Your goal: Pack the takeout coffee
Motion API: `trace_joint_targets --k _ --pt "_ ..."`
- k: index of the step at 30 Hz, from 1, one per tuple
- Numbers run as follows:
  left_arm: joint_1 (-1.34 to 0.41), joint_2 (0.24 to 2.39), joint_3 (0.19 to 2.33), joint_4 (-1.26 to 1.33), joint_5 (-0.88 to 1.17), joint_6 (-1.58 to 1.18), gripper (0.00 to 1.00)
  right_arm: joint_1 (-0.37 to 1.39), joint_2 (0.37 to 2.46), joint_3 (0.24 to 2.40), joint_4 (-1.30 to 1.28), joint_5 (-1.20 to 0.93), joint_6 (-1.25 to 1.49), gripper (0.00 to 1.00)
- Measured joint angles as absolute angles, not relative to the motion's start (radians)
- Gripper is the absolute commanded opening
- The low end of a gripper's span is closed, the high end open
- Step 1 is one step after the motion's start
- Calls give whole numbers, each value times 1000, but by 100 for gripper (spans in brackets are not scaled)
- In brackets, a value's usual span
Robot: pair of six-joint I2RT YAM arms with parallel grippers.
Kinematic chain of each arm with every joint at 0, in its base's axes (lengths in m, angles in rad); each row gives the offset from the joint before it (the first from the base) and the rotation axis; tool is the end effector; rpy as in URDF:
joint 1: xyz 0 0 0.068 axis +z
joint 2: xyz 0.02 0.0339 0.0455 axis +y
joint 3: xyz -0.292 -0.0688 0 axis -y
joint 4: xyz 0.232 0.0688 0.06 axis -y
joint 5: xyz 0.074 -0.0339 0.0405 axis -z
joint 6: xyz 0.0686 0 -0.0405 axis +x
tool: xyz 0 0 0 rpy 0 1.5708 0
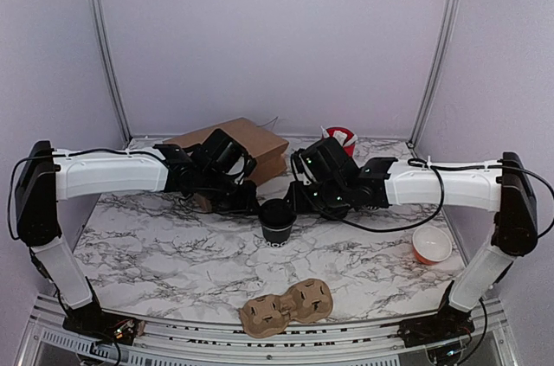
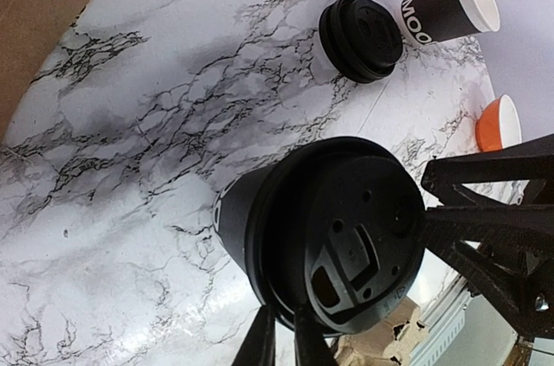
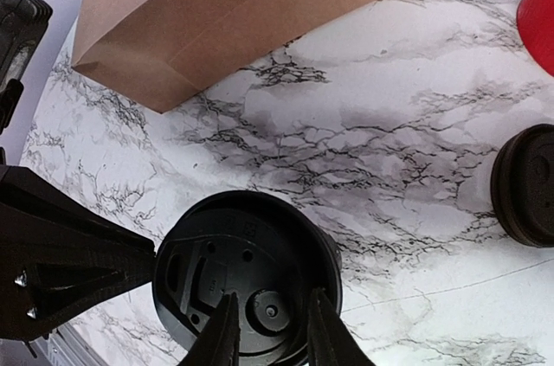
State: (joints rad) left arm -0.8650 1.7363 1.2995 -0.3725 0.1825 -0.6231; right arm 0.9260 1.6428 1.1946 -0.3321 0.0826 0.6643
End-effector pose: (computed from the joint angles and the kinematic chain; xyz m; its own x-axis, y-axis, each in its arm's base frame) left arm 0.2508 -0.3135 0.2553 -0.8654 0.1307 -0.4837 0.3998 0.7621 -0.5093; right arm 0.2313 0.2981 0.2581 -0.8022 -0.0445 -0.5954 -0.3387 0.8551 0.3925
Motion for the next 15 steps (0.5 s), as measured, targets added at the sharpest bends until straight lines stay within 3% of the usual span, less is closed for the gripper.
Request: trace_joint_targets --k 15 --pt "-868 1736 1296 -374 202 -646 11 926 1637 1200 -382 60 598 26"
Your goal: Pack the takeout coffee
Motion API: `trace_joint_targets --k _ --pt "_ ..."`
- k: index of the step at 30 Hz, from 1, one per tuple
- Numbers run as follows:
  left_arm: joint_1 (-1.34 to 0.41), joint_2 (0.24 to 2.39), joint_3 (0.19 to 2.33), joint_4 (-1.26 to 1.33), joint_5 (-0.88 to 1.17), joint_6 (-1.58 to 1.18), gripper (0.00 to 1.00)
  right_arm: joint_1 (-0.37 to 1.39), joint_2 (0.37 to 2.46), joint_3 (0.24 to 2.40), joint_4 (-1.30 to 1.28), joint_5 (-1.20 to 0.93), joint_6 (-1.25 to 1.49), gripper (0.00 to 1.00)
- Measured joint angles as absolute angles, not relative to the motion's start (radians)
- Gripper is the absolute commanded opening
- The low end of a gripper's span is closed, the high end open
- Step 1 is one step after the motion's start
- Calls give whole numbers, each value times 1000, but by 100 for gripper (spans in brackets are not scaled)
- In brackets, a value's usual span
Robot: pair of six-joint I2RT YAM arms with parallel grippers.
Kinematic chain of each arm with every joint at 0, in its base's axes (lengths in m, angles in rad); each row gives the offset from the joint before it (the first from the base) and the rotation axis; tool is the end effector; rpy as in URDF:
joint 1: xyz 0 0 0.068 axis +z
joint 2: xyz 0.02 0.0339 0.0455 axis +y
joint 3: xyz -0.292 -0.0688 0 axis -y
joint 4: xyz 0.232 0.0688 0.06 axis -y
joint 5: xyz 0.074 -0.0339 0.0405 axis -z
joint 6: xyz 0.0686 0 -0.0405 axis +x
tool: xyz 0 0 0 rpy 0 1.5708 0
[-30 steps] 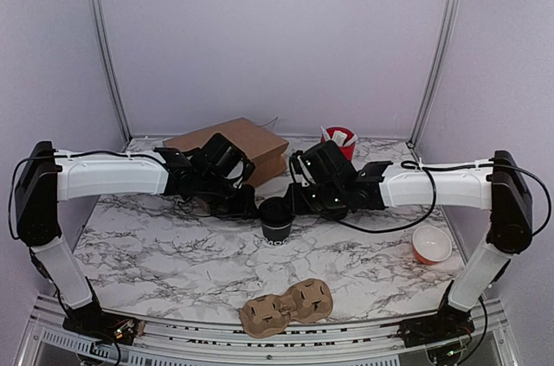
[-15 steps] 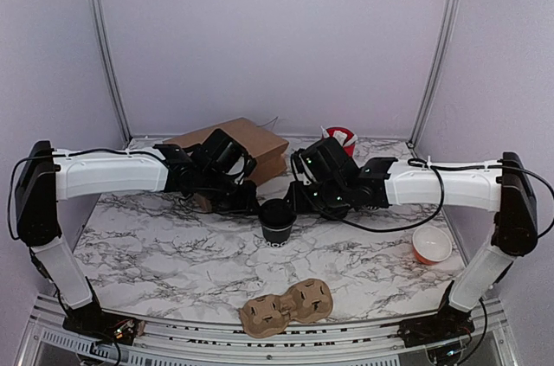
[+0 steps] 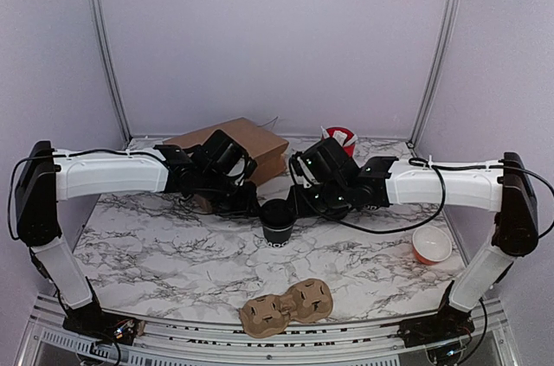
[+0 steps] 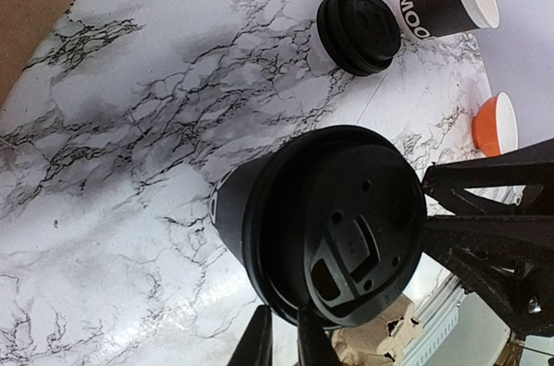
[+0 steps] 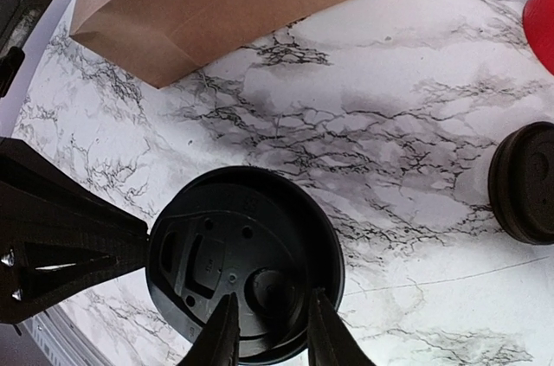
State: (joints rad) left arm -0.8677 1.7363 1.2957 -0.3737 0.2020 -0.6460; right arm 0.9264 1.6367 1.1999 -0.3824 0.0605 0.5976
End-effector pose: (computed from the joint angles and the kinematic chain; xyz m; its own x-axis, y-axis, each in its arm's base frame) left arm 0.2484 -0.3144 0.2541 -0.8790 0.1249 -0.4602 0.3848 0.7559 -0.5297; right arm 0.2268 0.2950 0.2570 -0.7979 -0.1269 -0.5893 -0.3923 0.8516 0.3477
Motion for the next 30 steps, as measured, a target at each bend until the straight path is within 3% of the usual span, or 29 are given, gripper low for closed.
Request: trace_joint_targets --k 30 --pt "-882 1768 1317 -398 202 -665 10 926 1655 1204 -397 48 587 18"
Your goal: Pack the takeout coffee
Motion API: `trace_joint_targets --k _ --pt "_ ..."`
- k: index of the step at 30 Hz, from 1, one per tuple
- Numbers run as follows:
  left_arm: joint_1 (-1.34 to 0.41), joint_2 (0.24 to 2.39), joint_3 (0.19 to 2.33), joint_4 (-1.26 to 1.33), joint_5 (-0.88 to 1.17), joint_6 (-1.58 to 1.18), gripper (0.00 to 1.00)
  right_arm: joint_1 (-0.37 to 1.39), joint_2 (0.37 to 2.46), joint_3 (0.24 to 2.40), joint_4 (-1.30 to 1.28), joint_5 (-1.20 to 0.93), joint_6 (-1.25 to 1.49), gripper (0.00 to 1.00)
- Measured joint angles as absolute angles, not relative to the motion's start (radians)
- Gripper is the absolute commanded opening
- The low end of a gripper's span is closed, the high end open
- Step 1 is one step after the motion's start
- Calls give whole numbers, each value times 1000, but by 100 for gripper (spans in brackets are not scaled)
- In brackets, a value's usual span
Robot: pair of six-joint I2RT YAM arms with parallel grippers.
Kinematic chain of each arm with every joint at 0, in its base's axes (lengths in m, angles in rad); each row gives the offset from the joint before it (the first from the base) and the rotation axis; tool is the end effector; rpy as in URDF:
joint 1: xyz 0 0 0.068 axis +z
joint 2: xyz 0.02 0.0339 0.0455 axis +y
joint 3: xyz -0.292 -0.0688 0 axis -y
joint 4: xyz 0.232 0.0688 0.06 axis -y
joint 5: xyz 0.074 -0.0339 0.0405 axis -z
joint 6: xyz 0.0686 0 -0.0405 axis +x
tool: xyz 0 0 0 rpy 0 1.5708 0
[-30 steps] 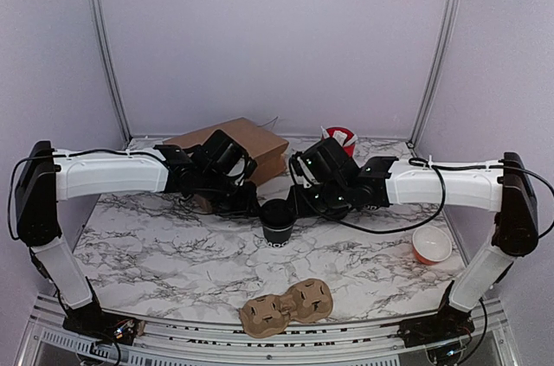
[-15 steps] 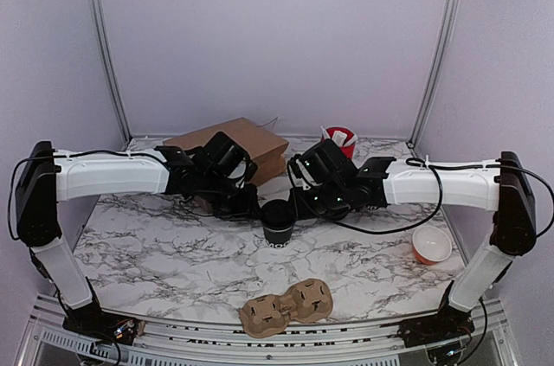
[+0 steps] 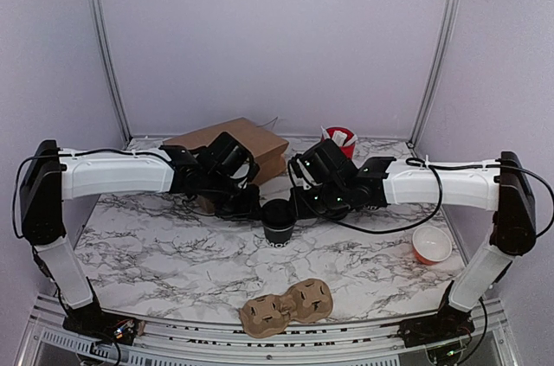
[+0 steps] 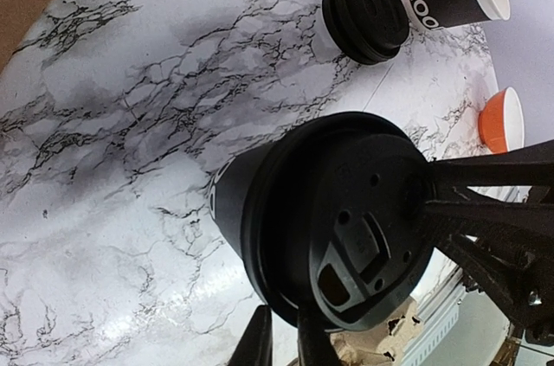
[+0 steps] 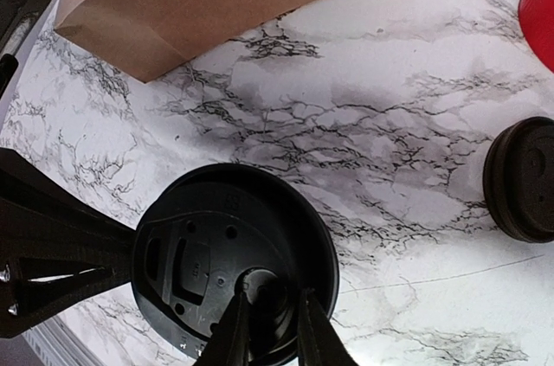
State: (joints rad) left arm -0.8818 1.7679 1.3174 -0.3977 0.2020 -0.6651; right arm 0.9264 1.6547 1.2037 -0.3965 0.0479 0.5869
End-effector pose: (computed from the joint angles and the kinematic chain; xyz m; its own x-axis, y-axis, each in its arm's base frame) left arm 0.2472 -0.3218 0.2469 -0.8940 0.1344 -0.4275 0.3671 0.7668 -0.5265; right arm 0.2271 0.2968 0.2505 -0.8066 -0.1527 -0.5710 -0.3997 0.8526 0.3366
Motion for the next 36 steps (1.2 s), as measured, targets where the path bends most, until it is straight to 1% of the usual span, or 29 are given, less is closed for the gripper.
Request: trace_joint_targets --k 7,16,21,36 --pt "-898 1797 1374 -460 160 -637 9 926 1654 1193 -384 56 598 17" --pt "-915 1821 1420 -516 118 -611 7 926 1630 1129 -298 56 626 17" --pt "-929 1832 1423 -521 85 -612 6 926 1623 1108 -269 56 636 17" --pt "-957 1826 1387 -474 27 -622 5 926 1621 1098 -253 73 645 17"
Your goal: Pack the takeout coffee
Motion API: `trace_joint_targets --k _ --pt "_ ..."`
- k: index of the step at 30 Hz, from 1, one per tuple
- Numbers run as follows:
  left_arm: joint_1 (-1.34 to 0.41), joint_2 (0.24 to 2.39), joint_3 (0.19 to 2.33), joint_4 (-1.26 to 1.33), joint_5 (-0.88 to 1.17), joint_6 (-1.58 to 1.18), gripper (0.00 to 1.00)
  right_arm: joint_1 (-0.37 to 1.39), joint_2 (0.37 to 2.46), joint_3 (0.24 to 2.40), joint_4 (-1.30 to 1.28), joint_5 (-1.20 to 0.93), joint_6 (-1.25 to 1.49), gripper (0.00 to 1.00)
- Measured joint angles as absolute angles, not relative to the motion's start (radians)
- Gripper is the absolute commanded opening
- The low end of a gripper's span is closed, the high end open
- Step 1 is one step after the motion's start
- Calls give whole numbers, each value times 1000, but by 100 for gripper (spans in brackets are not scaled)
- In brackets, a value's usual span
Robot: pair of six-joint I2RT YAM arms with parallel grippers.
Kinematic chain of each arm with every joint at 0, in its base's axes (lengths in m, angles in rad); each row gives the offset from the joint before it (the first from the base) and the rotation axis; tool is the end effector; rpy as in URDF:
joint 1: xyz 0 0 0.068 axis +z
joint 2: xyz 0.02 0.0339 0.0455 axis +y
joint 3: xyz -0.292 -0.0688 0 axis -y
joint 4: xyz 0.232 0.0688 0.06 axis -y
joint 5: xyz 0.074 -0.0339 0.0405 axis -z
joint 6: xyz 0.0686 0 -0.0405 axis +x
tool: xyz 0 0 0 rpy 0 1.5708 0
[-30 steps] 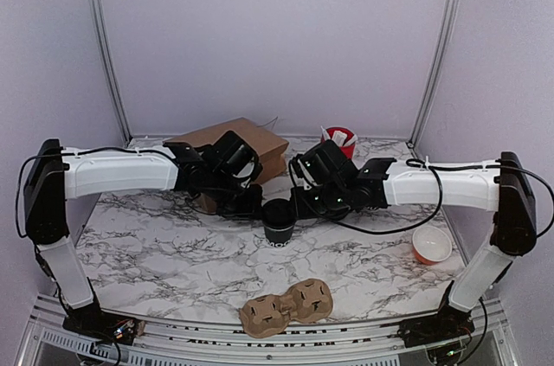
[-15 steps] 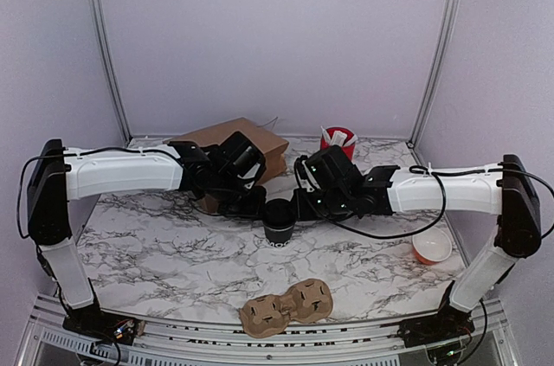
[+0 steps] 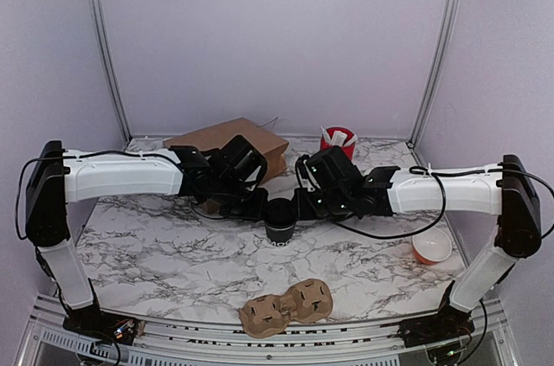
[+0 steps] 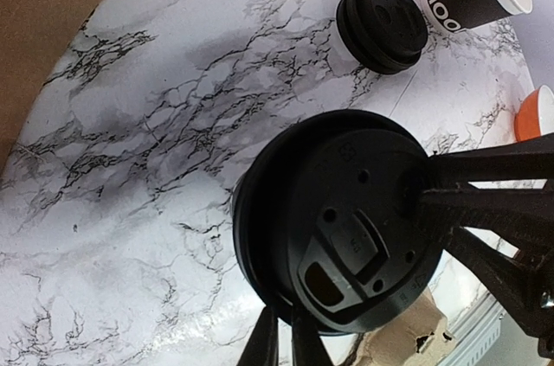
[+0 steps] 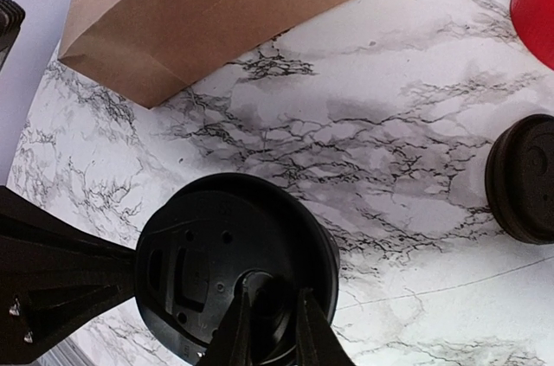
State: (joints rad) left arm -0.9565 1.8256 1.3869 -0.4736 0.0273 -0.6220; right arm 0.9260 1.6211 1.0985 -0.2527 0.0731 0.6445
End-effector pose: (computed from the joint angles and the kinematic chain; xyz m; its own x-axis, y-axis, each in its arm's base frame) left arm 0.2385 -0.3413 0.2391 -0.8521 0.1975 -0.4847 0.4061 0.8338 -0.3741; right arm 0.2248 0.2906 0.2416 -0.7963 -0.0620 -0.6017 -0.3594 0.8486 0.3882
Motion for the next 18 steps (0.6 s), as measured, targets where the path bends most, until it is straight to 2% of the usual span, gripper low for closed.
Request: trace_joint_targets --k 18 --pt "-964 1826 1352 -395 15 -625 5 925 1635 1101 -240 133 655 17"
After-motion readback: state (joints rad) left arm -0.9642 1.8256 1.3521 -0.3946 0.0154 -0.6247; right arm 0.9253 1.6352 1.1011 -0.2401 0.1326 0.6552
